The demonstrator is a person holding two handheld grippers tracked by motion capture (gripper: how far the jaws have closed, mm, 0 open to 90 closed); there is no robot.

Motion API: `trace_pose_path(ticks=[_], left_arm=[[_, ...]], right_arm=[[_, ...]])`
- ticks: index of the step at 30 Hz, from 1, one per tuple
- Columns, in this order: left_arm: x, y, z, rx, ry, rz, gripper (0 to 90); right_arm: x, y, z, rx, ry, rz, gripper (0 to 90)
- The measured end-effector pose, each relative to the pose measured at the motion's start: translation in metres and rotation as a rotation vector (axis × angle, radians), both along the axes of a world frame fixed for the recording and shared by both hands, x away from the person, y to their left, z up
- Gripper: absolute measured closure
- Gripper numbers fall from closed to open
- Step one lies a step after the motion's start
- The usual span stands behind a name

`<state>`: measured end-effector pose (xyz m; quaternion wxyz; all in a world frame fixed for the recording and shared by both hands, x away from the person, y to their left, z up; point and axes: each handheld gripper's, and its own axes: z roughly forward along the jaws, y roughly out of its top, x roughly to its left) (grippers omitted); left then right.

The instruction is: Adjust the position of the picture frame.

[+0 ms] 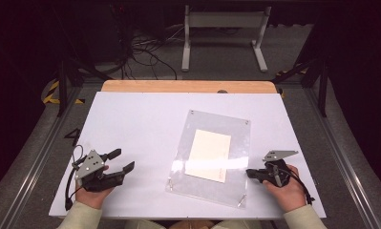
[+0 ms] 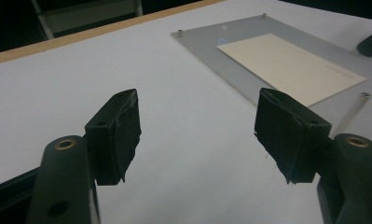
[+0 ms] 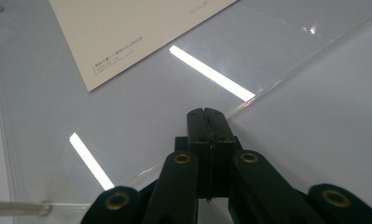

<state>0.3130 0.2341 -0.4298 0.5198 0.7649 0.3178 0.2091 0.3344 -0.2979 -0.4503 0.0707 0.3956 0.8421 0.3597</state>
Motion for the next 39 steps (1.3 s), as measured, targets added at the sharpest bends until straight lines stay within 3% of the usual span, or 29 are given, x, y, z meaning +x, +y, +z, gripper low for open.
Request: trace_pose_path(ticks=[2, 7, 11, 12, 15, 18, 21, 23, 24, 27, 28, 30, 31, 33, 34, 35, 38, 39], left_arm=[[-0.001, -0.002, 0.001, -0.009, 0.005, -0.021, 31.7], [-0.007, -0.019, 0.003, -0.019, 0.019, -0.140, 32.2], [-0.010, -0.049, 0.000, 0.014, 0.062, -0.258, 32.7], [-0.010, -0.049, 0.000, 0.014, 0.062, -0.258, 32.8], [-0.011, -0.069, -0.005, 0.054, 0.086, -0.295, 34.7], [-0.007, -0.080, -0.010, 0.096, 0.150, -0.233, 45.5], [0.001, -0.084, -0.016, 0.100, 0.204, -0.233, 60.4], [0.001, -0.087, -0.018, 0.128, 0.211, -0.247, 75.6], [0.000, -0.088, -0.017, 0.150, 0.193, -0.237, 82.9], [-0.002, -0.089, -0.014, 0.169, 0.197, -0.220, 85.0], [-0.003, -0.088, -0.012, 0.177, 0.181, -0.195, 85.1], [0.001, -0.080, -0.009, 0.169, 0.191, -0.143, 85.2], [0.001, -0.080, -0.009, 0.169, 0.191, -0.143, 85.2], [0.009, -0.066, -0.008, 0.148, 0.205, -0.072, 85.1], [0.020, -0.050, -0.007, 0.122, 0.211, -0.002, 85.1], [0.020, -0.050, -0.007, 0.122, 0.211, -0.002, 85.1], [0.037, -0.030, -0.007, 0.098, 0.209, 0.095, 85.1], [0.037, -0.030, -0.007, 0.098, 0.209, 0.095, 85.1]], right_arm=[[0.001, 0.005, 0.000, -0.001, 0.002, 0.008, 90.0], [0.006, 0.021, 0.001, -0.025, -0.020, 0.054, 90.0], [0.003, 0.014, 0.003, 0.008, -0.056, 0.045, 89.2], [0.003, 0.014, 0.003, 0.008, -0.056, 0.045, 89.2], [-0.001, 0.006, 0.012, 0.057, -0.116, 0.019, 87.9], [-0.002, 0.003, 0.012, 0.068, -0.127, 0.012, 87.0], [-0.001, 0.003, 0.010, 0.063, -0.125, 0.008, 86.7], [-0.001, 0.002, 0.010, 0.061, -0.129, 0.006, 86.4], [-0.001, 0.002, 0.010, 0.065, -0.133, 0.006, 86.2], [0.000, 0.000, 0.010, 0.067, -0.138, -0.005, 85.5], [0.000, -0.001, 0.011, 0.069, -0.142, -0.006, 85.3], [0.000, -0.002, 0.011, 0.072, -0.148, -0.008, 85.0], [0.000, -0.002, 0.011, 0.072, -0.148, -0.008, 85.0], [-0.001, -0.003, 0.011, 0.076, -0.154, -0.009, 84.7], [0.000, -0.003, 0.011, 0.078, -0.154, -0.010, 84.6], [0.000, -0.003, 0.011, 0.078, -0.154, -0.010, 84.6], [0.000, -0.003, 0.010, 0.078, -0.152, -0.012, 84.4], [0.000, -0.003, 0.010, 0.078, -0.152, -0.012, 84.4]])
